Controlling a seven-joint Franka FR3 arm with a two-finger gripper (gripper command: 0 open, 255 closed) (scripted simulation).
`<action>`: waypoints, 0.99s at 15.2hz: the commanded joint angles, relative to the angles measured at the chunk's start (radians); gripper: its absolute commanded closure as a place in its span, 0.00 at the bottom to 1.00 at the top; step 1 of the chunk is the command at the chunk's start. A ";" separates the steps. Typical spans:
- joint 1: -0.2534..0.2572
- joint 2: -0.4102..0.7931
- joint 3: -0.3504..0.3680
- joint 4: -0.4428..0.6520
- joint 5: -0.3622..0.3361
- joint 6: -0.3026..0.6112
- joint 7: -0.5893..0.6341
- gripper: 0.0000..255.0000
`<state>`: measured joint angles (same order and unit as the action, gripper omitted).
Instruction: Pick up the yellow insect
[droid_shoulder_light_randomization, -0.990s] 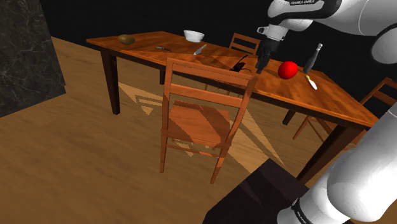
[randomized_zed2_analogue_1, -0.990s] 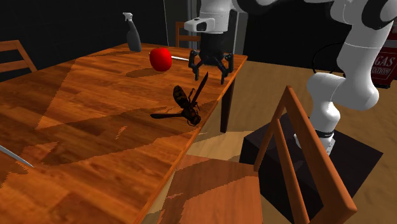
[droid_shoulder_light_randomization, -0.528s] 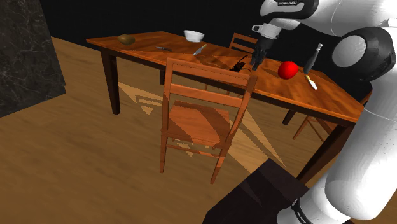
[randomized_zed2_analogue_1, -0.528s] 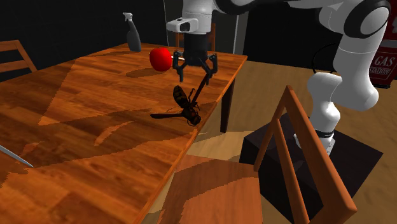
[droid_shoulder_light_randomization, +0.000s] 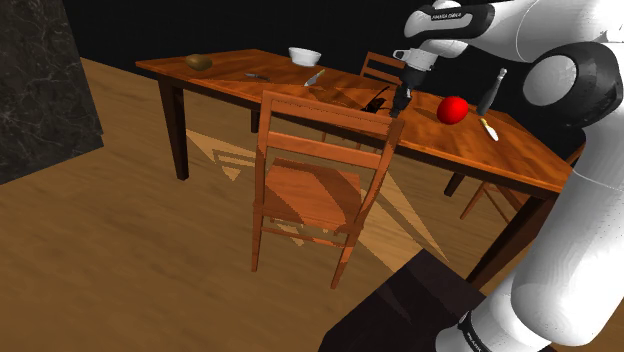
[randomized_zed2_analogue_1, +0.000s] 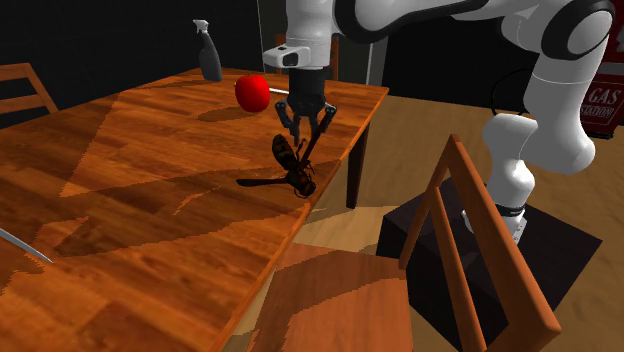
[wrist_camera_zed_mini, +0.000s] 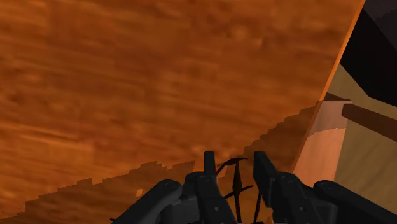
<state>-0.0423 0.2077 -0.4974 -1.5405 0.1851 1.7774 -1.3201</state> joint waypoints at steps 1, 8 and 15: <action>0.000 0.000 0.000 -0.001 0.000 0.001 0.000 1.00; 0.000 0.001 0.000 0.000 0.000 0.001 0.000 1.00; -0.011 0.016 -0.003 0.113 0.006 -0.099 0.005 1.00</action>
<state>-0.0521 0.2214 -0.5000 -1.4424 0.1899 1.6921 -1.3158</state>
